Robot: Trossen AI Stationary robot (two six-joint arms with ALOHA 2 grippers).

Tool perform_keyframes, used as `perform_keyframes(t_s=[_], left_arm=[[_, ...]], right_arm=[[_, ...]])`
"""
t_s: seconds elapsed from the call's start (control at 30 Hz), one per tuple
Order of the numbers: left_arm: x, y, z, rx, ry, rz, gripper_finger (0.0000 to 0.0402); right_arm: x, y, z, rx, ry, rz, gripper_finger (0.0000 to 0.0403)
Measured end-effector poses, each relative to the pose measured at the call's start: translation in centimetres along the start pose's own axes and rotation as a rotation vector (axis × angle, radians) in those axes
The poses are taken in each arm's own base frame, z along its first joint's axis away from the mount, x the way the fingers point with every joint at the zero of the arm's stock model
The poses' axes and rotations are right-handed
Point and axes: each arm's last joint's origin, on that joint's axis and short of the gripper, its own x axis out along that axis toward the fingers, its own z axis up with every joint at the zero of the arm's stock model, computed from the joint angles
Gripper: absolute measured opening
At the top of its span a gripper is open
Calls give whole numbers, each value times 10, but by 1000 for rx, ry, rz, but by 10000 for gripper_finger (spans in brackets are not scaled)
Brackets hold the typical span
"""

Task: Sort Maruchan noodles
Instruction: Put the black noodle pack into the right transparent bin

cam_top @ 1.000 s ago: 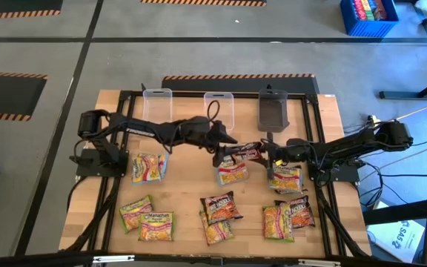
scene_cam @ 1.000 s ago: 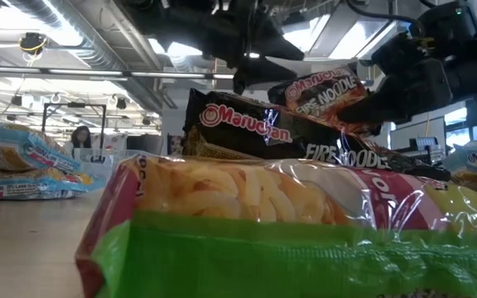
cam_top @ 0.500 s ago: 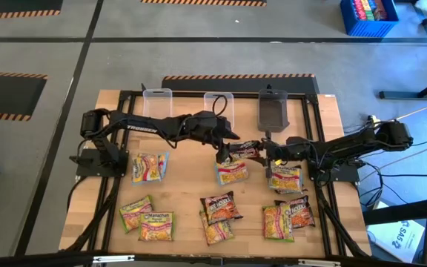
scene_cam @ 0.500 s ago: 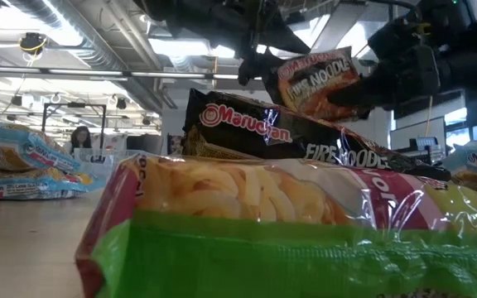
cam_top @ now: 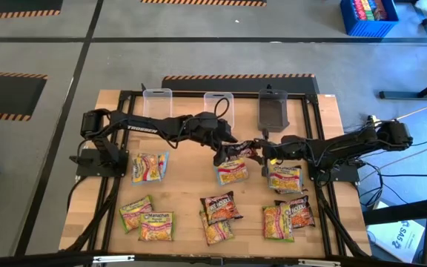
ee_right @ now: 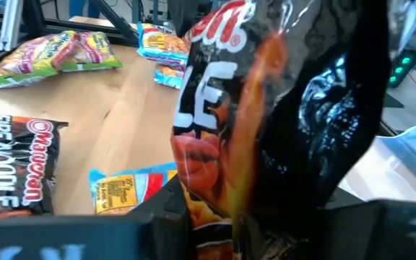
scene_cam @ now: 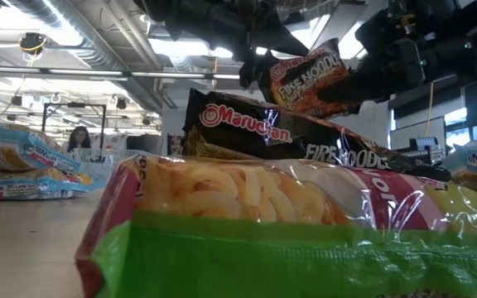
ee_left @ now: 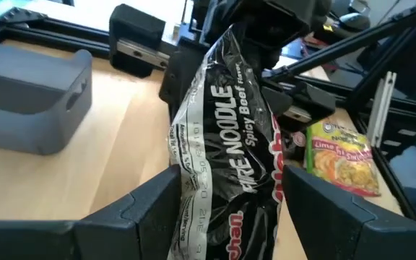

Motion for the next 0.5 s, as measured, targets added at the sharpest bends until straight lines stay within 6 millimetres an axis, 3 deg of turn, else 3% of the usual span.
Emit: perform_keyframes(t_s=[0.5], left_arm=[[-6,2,-2,48,49,52,233]], right_arm=[[1,-1,8,57,-44,-11,115]])
